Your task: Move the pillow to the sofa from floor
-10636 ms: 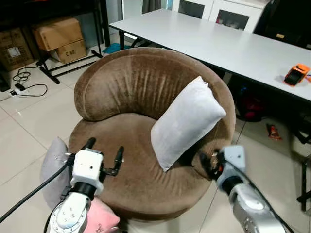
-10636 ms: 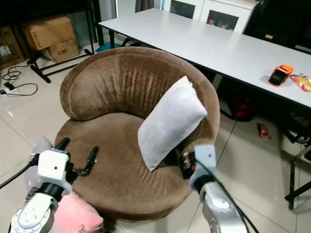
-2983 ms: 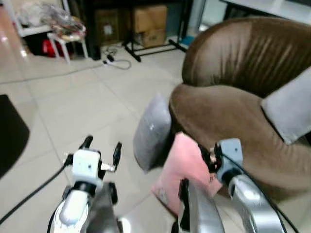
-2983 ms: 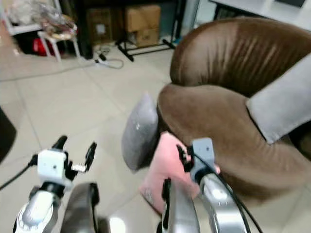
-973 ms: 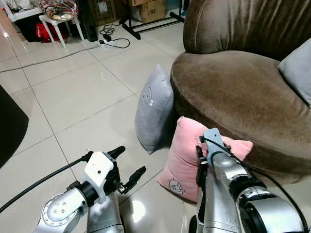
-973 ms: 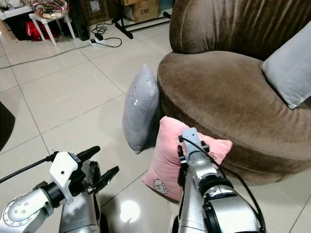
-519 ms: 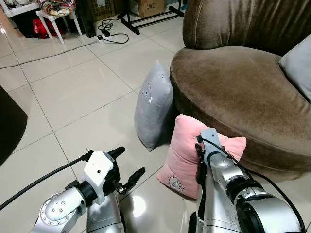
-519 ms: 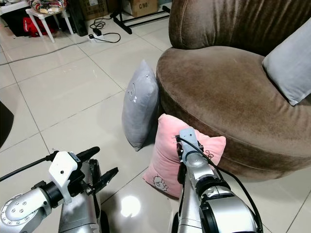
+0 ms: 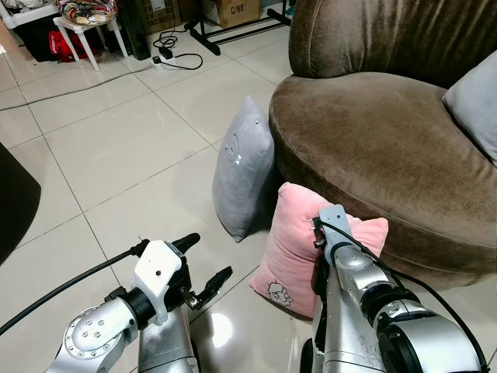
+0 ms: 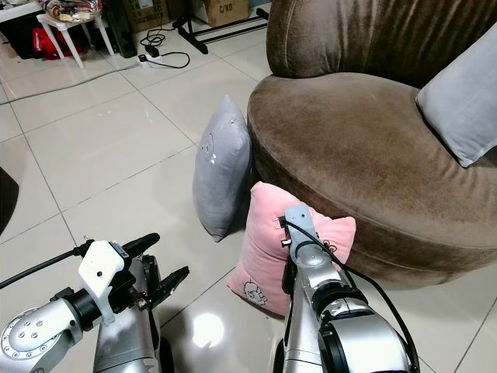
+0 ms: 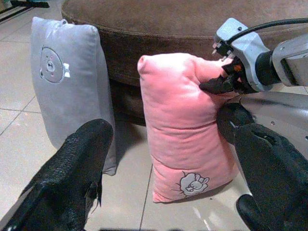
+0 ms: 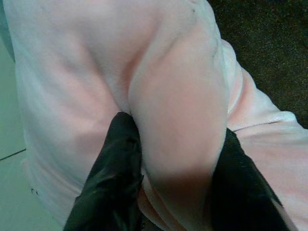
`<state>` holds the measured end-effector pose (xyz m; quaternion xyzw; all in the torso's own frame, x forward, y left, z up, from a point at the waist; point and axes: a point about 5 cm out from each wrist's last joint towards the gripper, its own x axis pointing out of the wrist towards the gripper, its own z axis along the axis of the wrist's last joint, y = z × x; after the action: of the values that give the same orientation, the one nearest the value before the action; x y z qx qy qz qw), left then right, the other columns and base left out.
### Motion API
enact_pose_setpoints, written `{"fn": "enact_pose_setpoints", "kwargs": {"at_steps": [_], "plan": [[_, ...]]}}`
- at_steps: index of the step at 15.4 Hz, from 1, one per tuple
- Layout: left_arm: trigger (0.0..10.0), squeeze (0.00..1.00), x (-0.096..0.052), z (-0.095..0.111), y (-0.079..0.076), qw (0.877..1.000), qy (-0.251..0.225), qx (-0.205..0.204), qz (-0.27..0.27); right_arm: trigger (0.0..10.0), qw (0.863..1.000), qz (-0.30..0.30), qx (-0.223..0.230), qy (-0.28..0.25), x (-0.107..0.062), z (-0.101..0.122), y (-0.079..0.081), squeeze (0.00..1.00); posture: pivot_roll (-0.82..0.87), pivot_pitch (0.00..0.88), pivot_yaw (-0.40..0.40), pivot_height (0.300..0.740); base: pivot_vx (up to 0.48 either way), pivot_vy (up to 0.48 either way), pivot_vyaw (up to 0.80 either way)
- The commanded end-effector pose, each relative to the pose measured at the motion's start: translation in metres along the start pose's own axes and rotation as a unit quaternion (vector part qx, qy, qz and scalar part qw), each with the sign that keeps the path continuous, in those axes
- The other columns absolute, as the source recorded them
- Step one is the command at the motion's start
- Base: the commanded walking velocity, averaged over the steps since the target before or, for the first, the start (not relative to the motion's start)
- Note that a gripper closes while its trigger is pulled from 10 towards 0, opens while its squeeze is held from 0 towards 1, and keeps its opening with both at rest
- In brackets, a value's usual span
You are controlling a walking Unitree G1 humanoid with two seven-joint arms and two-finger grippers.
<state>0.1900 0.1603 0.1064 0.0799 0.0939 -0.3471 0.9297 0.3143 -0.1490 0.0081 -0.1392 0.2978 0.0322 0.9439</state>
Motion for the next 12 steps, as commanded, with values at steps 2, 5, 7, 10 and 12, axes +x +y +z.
{"fn": "enact_pose_setpoints", "kwargs": {"at_steps": [2,5,7,10,12], "plan": [[10.0,0.00,-0.001,0.000,0.000,1.000,0.005,0.003,-0.004,0.0,1.000,0.029,-0.003,0.006,-0.001,-0.003,0.010,0.00,0.09,0.085,0.024,0.419,0.000,0.000,0.00],[10.0,0.00,0.000,-0.001,0.000,1.000,0.006,0.001,-0.006,0.0,0.997,0.071,-0.008,-0.009,-0.001,0.000,0.017,0.00,0.09,0.061,0.017,0.419,0.000,0.000,0.00],[10.0,0.00,0.001,-0.002,-0.001,1.000,0.007,-0.001,-0.008,0.0,0.995,0.102,-0.009,-0.021,-0.002,0.003,0.025,0.00,0.08,0.049,0.013,0.419,0.000,0.000,0.00],[10.0,0.00,0.003,-0.006,0.000,1.000,0.010,-0.009,-0.011,0.0,0.977,0.204,0.003,-0.065,-0.008,0.015,0.052,0.00,0.07,0.019,0.012,0.419,0.000,0.000,0.00],[10.0,0.00,0.006,-0.006,0.000,1.000,0.003,-0.012,-0.005,0.0,0.966,0.239,0.033,-0.090,-0.010,0.024,0.061,0.00,0.06,0.000,0.013,0.419,0.000,0.000,0.00]]}}
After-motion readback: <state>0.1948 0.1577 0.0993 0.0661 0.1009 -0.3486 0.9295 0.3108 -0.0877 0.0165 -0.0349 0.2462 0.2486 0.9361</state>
